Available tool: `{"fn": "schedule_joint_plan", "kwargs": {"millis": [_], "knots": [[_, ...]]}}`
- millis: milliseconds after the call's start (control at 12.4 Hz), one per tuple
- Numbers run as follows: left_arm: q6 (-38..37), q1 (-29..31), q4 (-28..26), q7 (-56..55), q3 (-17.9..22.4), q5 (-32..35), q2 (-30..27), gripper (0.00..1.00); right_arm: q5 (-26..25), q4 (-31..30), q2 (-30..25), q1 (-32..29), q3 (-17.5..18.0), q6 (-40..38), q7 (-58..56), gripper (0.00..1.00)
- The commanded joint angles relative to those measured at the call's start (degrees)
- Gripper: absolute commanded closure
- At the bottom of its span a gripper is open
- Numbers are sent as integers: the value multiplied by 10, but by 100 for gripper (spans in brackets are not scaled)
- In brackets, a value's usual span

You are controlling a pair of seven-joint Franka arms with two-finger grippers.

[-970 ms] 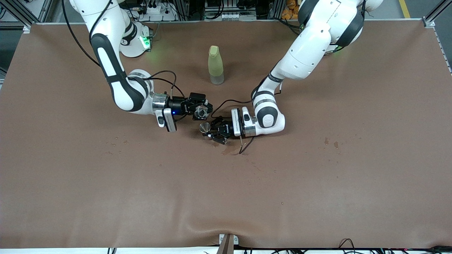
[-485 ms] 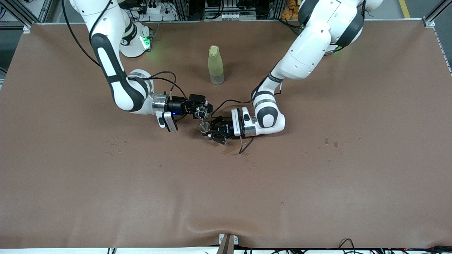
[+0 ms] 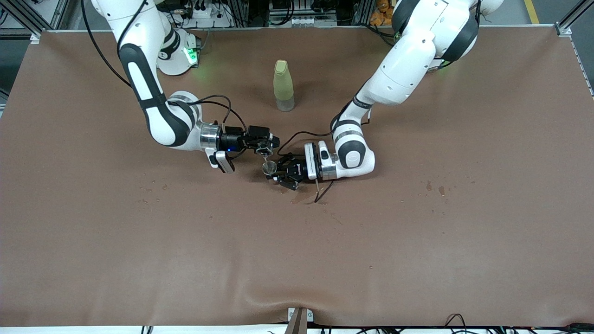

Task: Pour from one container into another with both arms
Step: 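Tilt the beaker with the right gripper, pouring into the jigger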

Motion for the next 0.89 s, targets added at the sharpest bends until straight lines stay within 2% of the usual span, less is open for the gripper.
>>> {"fn": "schedule_joint_plan", "kwargs": {"millis": [0,809], "knots": [[-8,4,-11,44,-4,-22,-7,100,11,-8,-17,7,-1,1,42,100],[-8,4,-12,45,-4,-22,-7,100,12,8,-13,6,7,3,153,100]]}}
